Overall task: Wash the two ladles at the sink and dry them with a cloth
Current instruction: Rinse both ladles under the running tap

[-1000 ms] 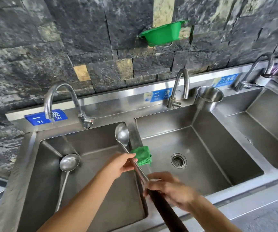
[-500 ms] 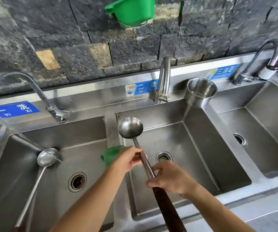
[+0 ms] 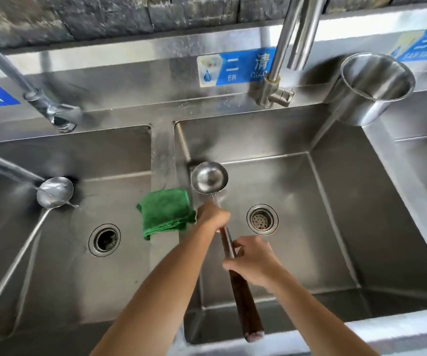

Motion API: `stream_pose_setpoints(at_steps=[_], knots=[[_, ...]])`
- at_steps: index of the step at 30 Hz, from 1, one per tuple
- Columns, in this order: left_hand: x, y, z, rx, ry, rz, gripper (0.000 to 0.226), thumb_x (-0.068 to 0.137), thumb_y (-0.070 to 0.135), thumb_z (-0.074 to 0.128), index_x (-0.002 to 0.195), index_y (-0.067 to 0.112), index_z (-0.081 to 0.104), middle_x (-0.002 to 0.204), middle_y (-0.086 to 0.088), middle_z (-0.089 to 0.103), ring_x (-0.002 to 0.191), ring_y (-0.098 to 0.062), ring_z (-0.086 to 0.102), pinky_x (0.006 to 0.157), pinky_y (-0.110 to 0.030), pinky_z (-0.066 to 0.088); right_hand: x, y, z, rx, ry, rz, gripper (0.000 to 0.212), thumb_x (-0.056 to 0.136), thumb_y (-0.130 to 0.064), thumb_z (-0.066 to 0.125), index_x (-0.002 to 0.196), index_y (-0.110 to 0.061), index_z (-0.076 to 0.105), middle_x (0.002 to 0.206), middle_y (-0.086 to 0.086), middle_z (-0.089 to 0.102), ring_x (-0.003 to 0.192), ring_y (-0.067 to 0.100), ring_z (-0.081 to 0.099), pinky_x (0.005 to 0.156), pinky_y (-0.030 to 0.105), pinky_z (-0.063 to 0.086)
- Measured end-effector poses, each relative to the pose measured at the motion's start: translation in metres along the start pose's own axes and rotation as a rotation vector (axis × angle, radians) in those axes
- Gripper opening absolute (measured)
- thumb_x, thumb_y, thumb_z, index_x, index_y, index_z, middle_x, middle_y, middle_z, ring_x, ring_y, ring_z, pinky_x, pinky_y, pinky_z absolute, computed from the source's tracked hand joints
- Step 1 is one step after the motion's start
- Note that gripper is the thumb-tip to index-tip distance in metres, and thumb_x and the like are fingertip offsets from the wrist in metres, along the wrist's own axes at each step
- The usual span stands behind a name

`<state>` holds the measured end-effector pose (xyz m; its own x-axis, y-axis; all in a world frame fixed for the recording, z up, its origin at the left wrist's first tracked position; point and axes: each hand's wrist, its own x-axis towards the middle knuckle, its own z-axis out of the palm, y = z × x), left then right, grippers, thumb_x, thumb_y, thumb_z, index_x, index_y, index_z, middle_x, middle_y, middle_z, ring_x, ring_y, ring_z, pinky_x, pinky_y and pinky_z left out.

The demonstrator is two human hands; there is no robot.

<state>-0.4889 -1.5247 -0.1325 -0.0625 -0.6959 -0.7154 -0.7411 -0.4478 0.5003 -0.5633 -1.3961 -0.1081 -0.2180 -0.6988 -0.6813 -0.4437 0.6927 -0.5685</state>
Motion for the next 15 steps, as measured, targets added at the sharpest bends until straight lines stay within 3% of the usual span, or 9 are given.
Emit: stream_pose_setpoints(at_steps=[3,7,13,15], knots=[[0.015,-0.009,0.004,0.091,0.038,0.007,0.029,0.071,0.002,0.059,0.100,0.001,0.062,0.099,-0.016,0.069,0.086,-0.029,0.067,0.048,-0.025,0.049,0.015,0.007,0.014,0.009,-0.033,-0.002,0.034,0.060,-0.037,0.074,0.090,-0.022,0.069,0.074,0.000,0.071,0.077,0.018,0.070,0.069,0.037,0.062],[0.031,-0.016,0.012,0.164,0.086,0.011,0.030,0.078,0.005,0.058,0.108,0.005,0.060,0.108,-0.014,0.067,0.101,-0.032,0.065,0.064,-0.026,0.044,0.027,0.014,0.028,-0.013,-0.037,-0.010,0.039,0.065,-0.038,0.073,0.102,-0.027,0.068,0.073,-0.004,0.071,0.072,0.011,0.068,0.061,0.028,0.058],[0.048,-0.018,0.023,0.262,0.151,0.035,0.033,0.084,0.002,0.058,0.117,0.004,0.060,0.117,-0.014,0.065,0.103,-0.032,0.065,0.065,-0.026,0.044,0.042,0.018,0.039,-0.050,-0.070,-0.020,0.054,0.069,-0.039,0.075,0.119,-0.026,0.060,0.079,-0.004,0.071,0.082,0.017,0.067,0.065,0.031,0.056],[0.050,-0.020,0.026,0.291,0.155,0.052,0.030,0.085,0.002,0.056,0.114,0.003,0.060,0.116,-0.016,0.065,0.101,-0.033,0.065,0.065,-0.028,0.045,0.044,0.019,0.042,-0.055,-0.087,-0.020,0.057,0.071,-0.037,0.078,0.123,-0.024,0.058,0.079,-0.004,0.072,0.076,0.015,0.068,0.061,0.027,0.055]])
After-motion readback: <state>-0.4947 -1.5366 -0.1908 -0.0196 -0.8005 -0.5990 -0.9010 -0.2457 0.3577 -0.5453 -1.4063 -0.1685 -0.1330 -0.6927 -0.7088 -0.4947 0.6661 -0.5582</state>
